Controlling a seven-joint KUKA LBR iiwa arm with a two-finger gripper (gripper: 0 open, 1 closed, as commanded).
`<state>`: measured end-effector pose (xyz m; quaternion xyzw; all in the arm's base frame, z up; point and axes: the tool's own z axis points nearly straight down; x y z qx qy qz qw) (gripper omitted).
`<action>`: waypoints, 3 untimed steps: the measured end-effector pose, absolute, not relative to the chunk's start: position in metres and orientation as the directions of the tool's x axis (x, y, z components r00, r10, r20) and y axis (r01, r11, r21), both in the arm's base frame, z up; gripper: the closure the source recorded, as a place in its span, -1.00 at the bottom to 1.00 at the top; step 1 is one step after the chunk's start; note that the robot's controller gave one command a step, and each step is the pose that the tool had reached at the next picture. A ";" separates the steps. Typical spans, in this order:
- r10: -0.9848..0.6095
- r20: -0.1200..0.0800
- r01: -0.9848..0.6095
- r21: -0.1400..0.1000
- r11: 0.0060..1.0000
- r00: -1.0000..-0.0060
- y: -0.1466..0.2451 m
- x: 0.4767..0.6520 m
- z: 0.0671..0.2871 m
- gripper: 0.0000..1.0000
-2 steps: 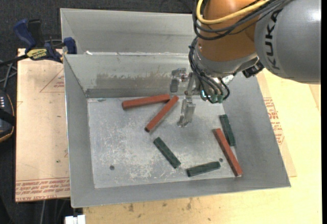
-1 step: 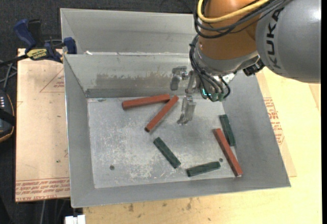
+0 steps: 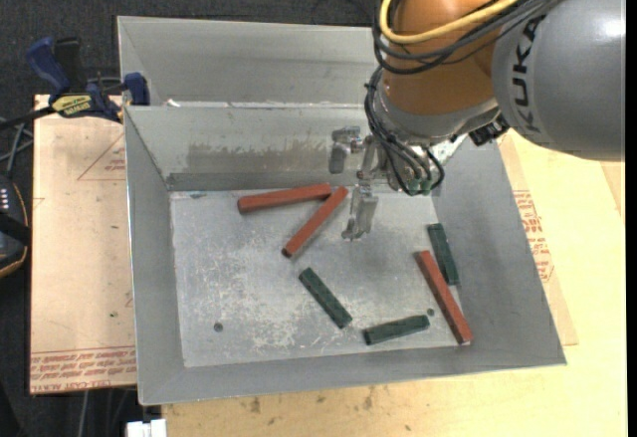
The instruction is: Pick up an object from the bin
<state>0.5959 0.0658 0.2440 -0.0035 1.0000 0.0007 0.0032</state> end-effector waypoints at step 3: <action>-0.275 -0.005 -0.275 0.000 0.962 -0.962 0.063 0.614 0.109 -1.00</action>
Offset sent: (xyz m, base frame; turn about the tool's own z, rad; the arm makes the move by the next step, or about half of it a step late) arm 0.0597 0.0004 -0.1434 -0.2564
